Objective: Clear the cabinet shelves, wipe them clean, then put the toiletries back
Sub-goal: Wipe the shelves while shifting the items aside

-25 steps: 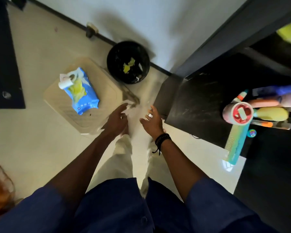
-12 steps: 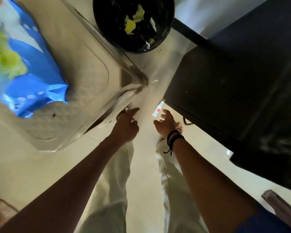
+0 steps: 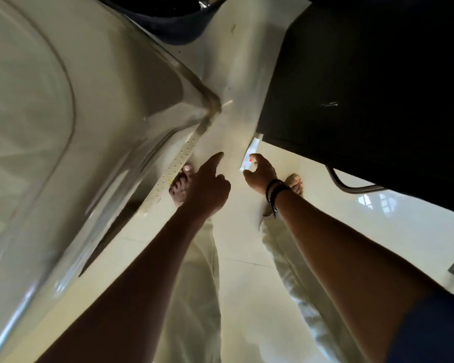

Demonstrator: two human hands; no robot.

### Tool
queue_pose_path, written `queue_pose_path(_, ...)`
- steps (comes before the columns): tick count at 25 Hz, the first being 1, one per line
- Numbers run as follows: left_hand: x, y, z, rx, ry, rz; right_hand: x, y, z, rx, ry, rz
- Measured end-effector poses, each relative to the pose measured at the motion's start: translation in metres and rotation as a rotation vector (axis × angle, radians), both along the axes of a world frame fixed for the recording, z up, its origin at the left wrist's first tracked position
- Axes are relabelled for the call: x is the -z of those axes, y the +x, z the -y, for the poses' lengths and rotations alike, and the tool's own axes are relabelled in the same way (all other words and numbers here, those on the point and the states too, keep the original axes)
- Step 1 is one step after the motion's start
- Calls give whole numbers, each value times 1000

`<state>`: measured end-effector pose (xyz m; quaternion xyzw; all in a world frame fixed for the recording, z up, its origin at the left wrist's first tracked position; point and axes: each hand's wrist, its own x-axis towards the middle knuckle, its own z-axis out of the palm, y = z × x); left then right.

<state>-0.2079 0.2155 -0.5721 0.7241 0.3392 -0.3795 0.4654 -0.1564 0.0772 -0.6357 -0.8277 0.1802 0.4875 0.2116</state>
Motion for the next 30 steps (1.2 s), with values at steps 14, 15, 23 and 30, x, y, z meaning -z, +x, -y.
queue_pose_path(14, 67, -28, -11, 51, 95, -20, 84, 0, 9, -206, -64, -49)
queue_pose_path(15, 68, -30, -13, 56, 105, -17, 86, 0, 8, -222, -49, -36)
queue_pose_path(23, 60, -40, -27, 78, 129, 71, 87, 10, -3, -75, -180, 151)
queue_pose_path(30, 79, -38, -27, 79, 149, 107, 107, 19, -8, 51, -218, 201)
